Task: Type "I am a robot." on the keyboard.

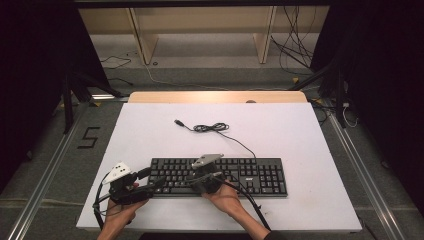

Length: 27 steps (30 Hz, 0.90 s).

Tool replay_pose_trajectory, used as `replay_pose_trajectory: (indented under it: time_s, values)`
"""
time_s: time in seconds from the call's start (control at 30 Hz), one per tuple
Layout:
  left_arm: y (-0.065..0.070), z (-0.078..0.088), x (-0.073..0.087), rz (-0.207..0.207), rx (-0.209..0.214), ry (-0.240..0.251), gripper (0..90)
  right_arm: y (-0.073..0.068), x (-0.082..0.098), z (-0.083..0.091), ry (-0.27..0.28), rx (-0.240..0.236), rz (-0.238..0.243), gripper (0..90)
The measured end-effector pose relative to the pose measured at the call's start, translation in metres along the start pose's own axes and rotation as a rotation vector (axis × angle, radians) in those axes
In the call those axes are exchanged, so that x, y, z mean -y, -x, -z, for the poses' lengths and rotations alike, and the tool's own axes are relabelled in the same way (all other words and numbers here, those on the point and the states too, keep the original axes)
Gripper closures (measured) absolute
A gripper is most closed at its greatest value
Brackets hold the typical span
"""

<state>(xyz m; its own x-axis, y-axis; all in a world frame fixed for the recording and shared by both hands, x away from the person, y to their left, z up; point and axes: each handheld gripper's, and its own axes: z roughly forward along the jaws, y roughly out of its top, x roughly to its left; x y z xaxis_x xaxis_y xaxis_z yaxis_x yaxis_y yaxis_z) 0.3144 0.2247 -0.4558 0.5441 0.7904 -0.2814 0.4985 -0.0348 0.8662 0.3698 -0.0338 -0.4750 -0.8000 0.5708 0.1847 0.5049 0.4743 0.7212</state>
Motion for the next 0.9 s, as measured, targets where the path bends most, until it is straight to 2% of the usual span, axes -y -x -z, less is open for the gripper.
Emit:
replay_pose_trajectory:
  time_s: [0.27, 0.33, 0.43, 0.63, 0.7, 0.9]
  values:
    - [0.0, 0.0, 0.0, 0.005, 0.011, 0.011, 27.4, -0.002, 0.002, -0.004, -0.016, -0.001, 0.012, 90.0]
    - [0.0, 0.001, 0.0, 0.002, 0.012, 0.01, 26.9, -0.003, 0.003, -0.005, -0.03, 0.009, 0.018, 90.0]
    - [0.0, 0.0, 0.0, 0.006, 0.013, 0.013, 26.1, -0.004, 0.005, -0.006, -0.023, 0.017, 0.026, 90.0]
    - [0.0, 0.001, 0.0, 0.002, 0.012, 0.013, 25.0, -0.004, 0.005, -0.005, -0.023, 0.014, 0.012, 90.0]
    - [-0.001, 0.001, 0.0, 0.004, 0.012, 0.016, 24.7, -0.002, 0.004, -0.004, -0.014, 0.009, 0.002, 89.9]
    - [-0.001, 0.001, 0.0, 0.003, 0.012, 0.018, 24.2, 0.006, 0.001, 0.008, 0.045, -0.013, -0.041, 80.4]
